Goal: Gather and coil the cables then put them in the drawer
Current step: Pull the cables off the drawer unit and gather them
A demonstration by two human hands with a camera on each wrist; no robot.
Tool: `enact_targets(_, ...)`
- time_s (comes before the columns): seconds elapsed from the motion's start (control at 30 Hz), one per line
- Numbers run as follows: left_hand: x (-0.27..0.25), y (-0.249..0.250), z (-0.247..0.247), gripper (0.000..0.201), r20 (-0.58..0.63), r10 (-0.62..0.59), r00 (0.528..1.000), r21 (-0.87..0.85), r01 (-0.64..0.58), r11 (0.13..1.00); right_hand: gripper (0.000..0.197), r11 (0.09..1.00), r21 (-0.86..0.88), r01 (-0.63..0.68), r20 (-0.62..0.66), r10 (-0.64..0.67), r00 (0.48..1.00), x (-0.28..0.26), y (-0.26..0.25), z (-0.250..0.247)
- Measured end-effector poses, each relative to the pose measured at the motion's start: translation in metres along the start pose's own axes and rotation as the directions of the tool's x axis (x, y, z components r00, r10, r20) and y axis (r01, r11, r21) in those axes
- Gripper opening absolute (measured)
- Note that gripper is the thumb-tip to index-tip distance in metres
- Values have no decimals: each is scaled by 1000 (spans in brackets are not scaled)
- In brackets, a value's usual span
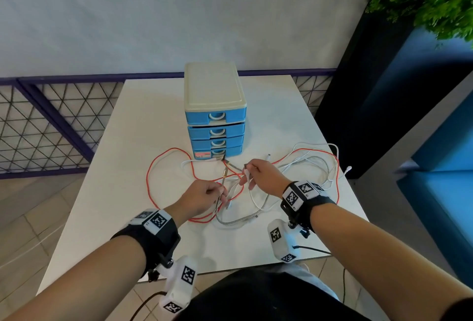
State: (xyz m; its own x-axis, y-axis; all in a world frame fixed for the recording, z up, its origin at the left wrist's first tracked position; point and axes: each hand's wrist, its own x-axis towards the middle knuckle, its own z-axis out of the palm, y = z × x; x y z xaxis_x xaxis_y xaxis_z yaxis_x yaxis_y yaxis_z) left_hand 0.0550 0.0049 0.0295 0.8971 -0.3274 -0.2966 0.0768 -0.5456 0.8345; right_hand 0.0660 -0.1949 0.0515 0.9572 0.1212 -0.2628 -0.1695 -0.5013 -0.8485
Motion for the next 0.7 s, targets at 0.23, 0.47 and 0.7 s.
enact_targets(0.23, 7, 13, 5, 31, 122, 30, 992, 16, -32, 999, 29, 999, 33, -28, 82, 25, 996, 5, -8, 13)
enact_targets(0.47, 11, 16, 14, 21, 158, 49, 986, 129, -70, 989, 24, 981, -194, 14, -83, -30, 996, 1, -9, -3)
enact_targets(0.7, 7, -20, 22, 13, 482, 57, 874, 450, -303, 840, 21, 999, 33, 13, -179, -7, 984, -12, 2, -42)
